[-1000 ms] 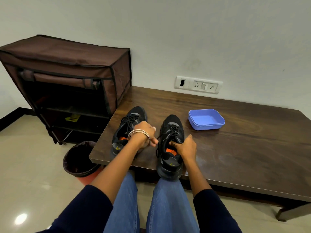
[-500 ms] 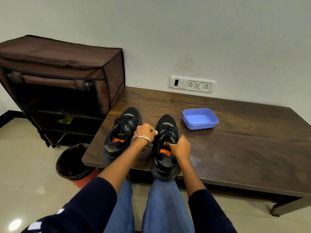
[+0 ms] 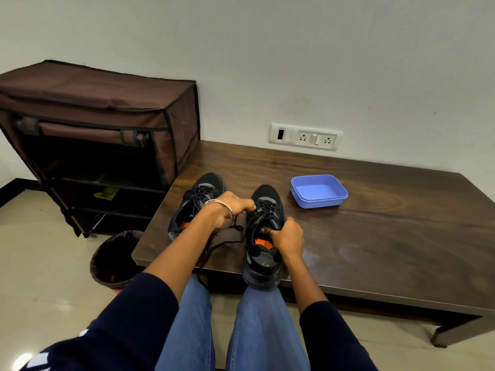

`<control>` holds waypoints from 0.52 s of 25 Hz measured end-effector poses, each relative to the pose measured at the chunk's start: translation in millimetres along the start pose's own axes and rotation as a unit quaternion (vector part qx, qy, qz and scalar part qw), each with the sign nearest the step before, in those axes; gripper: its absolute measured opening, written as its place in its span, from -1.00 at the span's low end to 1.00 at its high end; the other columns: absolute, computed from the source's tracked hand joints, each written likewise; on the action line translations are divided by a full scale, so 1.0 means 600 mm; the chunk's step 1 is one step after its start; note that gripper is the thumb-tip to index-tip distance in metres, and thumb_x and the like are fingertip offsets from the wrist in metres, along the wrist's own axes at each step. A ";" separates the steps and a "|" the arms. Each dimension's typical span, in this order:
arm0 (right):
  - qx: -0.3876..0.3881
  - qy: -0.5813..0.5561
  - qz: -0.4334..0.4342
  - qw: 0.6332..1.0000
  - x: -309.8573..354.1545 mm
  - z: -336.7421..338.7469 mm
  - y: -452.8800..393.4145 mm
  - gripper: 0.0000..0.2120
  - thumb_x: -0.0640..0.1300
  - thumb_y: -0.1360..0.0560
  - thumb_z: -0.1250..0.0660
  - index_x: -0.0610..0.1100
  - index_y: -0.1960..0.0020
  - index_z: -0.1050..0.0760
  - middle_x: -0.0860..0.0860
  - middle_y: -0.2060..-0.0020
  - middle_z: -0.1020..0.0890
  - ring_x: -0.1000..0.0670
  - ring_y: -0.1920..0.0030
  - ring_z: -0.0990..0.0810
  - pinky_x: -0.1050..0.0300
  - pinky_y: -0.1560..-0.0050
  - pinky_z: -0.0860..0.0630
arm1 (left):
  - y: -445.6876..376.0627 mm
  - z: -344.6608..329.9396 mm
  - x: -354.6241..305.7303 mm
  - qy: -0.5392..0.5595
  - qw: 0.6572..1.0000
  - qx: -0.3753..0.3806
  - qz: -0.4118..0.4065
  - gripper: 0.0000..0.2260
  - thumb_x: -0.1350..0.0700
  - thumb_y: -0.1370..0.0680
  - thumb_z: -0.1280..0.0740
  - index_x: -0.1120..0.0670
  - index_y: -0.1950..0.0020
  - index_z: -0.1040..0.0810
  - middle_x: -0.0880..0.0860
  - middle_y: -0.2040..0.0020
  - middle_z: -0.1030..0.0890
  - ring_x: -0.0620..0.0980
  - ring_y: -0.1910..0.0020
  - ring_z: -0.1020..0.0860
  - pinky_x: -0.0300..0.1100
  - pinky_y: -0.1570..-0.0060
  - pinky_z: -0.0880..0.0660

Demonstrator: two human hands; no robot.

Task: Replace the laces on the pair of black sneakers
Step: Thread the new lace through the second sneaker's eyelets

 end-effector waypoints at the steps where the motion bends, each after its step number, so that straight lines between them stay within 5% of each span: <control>1: 0.006 -0.003 0.002 1.000 0.001 0.002 0.002 -0.38 0.06 -0.31 -0.57 -0.18 -0.23 -0.44 -0.13 -0.11 -0.57 -0.16 -0.14 -0.56 -0.11 -0.11 -0.55 | 0.010 0.010 -0.016 0.073 0.997 -0.007 -0.012 -0.83 0.08 -0.46 -0.42 0.15 0.25 -0.57 0.06 0.30 -0.56 -0.04 0.37 -0.48 -0.27 0.48 -0.43; 5: 0.081 -0.032 0.008 0.996 0.015 0.027 -0.003 -0.30 0.12 -0.15 -0.61 -0.06 -0.20 -0.45 -0.06 -0.14 -0.57 -0.15 -0.21 -0.52 -0.18 -0.17 -0.51 | 0.049 0.042 -0.087 0.284 0.957 0.032 -0.055 -0.72 -0.10 -0.55 -0.33 0.10 0.15 -0.60 0.06 0.19 -0.67 -0.04 0.32 -0.64 -0.17 0.21 -0.55; 7: 0.060 -0.164 0.072 0.982 0.051 0.061 0.005 -0.44 0.01 -0.34 -0.54 -0.03 -0.29 -0.47 -0.03 -0.21 -0.58 -0.08 -0.25 -0.53 -0.12 -0.22 -0.51 | 0.066 0.040 -0.115 0.362 0.925 0.100 -0.057 -0.65 -0.09 -0.58 -0.28 0.20 -0.07 -0.55 0.17 0.05 -0.68 0.06 0.17 -0.67 -0.07 0.04 -0.58; 9: 0.094 -0.346 0.123 0.925 0.106 0.101 0.033 -0.69 -0.06 -0.57 -0.33 -0.16 -0.26 -0.52 -0.08 -0.14 -0.64 -0.05 -0.21 -0.59 0.06 -0.17 -0.52 | 0.082 0.024 -0.137 0.443 0.881 0.163 -0.044 -0.56 -0.08 -0.60 -0.23 0.28 -0.23 -0.41 0.26 -0.13 -0.62 0.16 -0.05 -0.63 0.02 -0.10 -0.54; 11: 0.196 -0.443 0.126 0.866 0.143 0.124 0.068 -0.64 0.05 -0.62 -0.19 -0.23 -0.11 -0.57 -0.19 0.08 -0.68 -0.12 0.01 -0.67 0.09 0.03 -0.54 | 0.088 0.007 -0.149 0.509 0.837 0.198 -0.034 -0.48 -0.10 -0.60 -0.22 0.29 -0.35 -0.29 0.28 -0.22 -0.56 0.19 -0.21 -0.56 0.01 -0.16 -0.50; 13: 0.260 -0.455 0.113 0.844 0.141 0.132 0.084 -0.61 0.06 -0.62 -0.18 -0.26 0.01 -0.57 -0.17 0.39 -0.54 -0.05 0.38 -0.55 0.08 0.22 -0.51 | 0.085 0.002 -0.150 0.558 0.809 0.183 -0.037 -0.41 -0.10 -0.61 -0.21 0.29 -0.45 -0.18 0.26 -0.29 -0.52 0.17 -0.29 -0.49 0.00 -0.20 -0.44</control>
Point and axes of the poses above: each hand's wrist, its own y-axis away from the middle knuckle, its own z-axis out of the back of the hand, x = y × z, the point moved 2 cm from there along -y, towards the middle knuckle
